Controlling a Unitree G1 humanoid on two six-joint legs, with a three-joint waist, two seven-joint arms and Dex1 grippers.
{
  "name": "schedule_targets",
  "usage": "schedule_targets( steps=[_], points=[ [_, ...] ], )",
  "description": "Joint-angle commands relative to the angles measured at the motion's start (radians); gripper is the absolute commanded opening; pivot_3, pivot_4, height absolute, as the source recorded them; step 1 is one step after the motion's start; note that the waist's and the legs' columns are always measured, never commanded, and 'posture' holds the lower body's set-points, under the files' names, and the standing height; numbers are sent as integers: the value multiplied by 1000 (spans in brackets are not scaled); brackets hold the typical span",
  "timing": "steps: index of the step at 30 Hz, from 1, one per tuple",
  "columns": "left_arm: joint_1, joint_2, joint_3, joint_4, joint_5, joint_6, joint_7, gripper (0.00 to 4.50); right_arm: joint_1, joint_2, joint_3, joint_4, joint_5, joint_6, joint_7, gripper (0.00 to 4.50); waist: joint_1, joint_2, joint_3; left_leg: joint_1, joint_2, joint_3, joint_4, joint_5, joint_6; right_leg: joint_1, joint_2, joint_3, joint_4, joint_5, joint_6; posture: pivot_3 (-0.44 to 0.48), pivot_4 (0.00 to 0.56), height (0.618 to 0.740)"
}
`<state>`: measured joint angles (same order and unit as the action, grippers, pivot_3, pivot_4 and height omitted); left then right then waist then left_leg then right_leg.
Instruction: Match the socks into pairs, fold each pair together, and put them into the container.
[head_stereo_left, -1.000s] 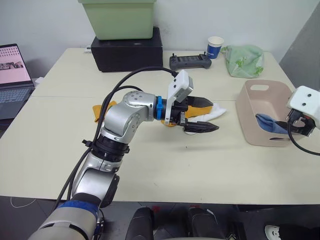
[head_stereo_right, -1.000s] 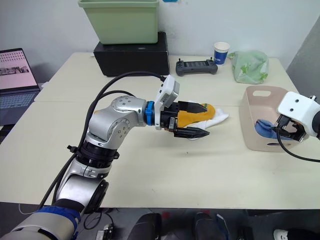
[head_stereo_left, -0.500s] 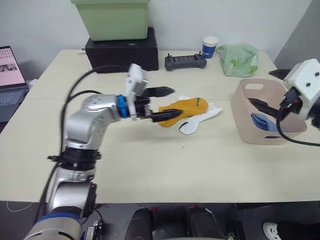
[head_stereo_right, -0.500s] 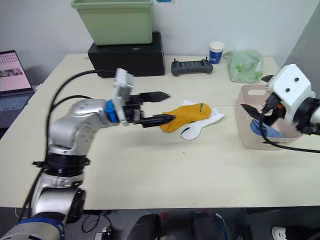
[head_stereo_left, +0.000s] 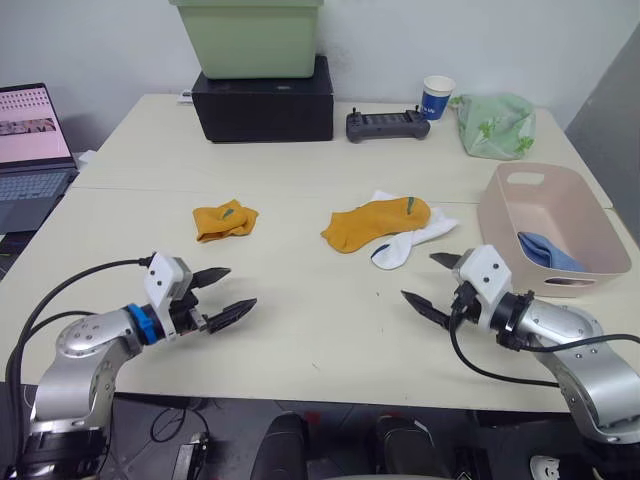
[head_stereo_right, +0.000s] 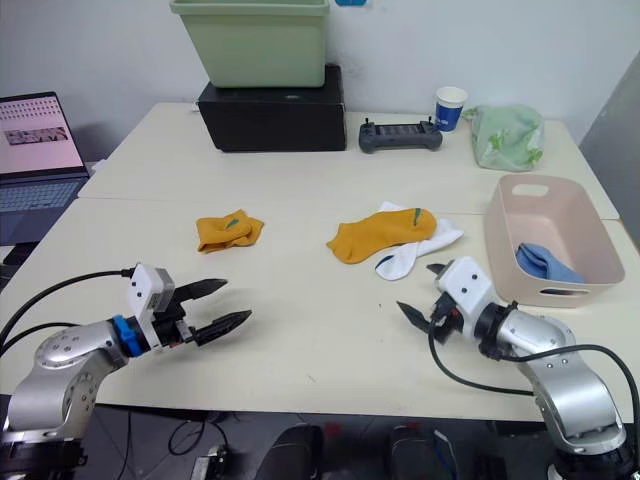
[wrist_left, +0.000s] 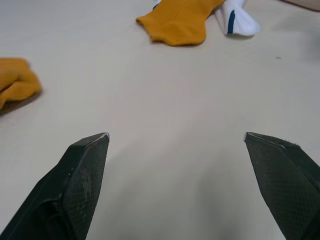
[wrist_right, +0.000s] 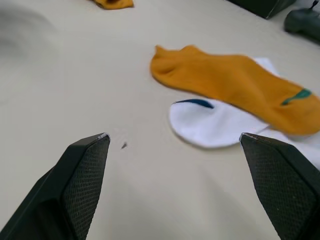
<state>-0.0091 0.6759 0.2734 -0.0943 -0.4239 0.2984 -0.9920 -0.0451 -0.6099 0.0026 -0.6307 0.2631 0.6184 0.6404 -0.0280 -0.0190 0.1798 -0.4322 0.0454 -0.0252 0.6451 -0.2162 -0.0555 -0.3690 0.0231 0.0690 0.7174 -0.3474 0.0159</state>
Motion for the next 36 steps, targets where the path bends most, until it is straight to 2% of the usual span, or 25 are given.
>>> schedule_targets(
  steps=[1, 6, 10, 12, 16, 20, 24, 28, 31, 36],
  points=[
    [-32, -20, 17, -69, -31, -7, 46, 4500, -10, 9, 5, -60, 25, -18, -2, 4461, -2, 0, 0, 0, 0, 0, 0, 0, 0, 0, 0, 0, 0, 0, 0, 0, 150, 735],
    [-127, -50, -45, -49, -22, 19, 83, 4500, -27, 17, 19, -63, 21, -13, -15, 4461, -2, -1, 0, 0, 1, 0, 0, 0, 0, 0, 2, -2, 0, 0, 0, 0, 150, 735],
    [-276, -114, -131, 39, -1, 64, 125, 4500, -46, 31, 3, -91, 52, 30, -32, 4461, -1, -1, 0, 0, 0, 0, 0, 0, 0, 1, 4, -2, 0, 0, 0, 0, 150, 735],
    [-383, -183, -193, 126, 39, 91, 182, 4500, -79, 46, 6, -113, 56, 66, -67, 4461, 0, -1, 0, 0, 0, 1, 0, 0, 0, 1, 6, -2, 0, 0, 0, 0, 150, 735],
    [-528, -261, -268, 287, 96, 120, 225, 4500, -124, 67, -14, -148, 109, 154, -97, 4461, -2, -1, -1, -1, -1, 1, 0, 0, 0, 1, 7, -2, 0, 0, 0, 0, 150, 735],
    [-675, -349, -299, 490, 168, 102, 322, 4500, -136, 65, -30, -175, 147, 204, -114, 4461, -2, -1, 0, -1, -1, 1, 0, 0, 0, 0, 10, -2, 0, 0, 0, 0, 150, 735],
    [-765, -386, -327, 663, 220, 60, 322, 4500, -125, 63, -20, -186, 144, 208, -137, 4461, -6, -1, 0, -1, -2, 1, 0, 0, 0, 0, 10, -2, 0, 0, 0, 0, 150, 735],
    [-803, -396, -403, 772, 281, 40, 240, 3618, -102, 57, -24, -208, 145, 213, -156, 4500, -3, -1, 0, -1, -3, 2, 0, 0, 0, 0, 11, -3, 0, 0, 0, 0, 150, 735],
    [-815, -397, -404, 809, 301, 15, 237, 2644, -97, 56, -23, -217, 150, 217, -166, 4500, -2, -1, -1, -1, -3, 2, 0, 0, 0, 0, 11, -3, 0, 0, 0, 0, 150, 735],
    [-795, -391, -398, 768, 291, 34, 183, 1083, -92, 48, -16, -227, 148, 221, -185, 4500, -2, -1, -1, -1, -2, 2, 0, 0, 0, 0, 10, -3, 0, 0, 0, 0, 150, 735]
  ],
)
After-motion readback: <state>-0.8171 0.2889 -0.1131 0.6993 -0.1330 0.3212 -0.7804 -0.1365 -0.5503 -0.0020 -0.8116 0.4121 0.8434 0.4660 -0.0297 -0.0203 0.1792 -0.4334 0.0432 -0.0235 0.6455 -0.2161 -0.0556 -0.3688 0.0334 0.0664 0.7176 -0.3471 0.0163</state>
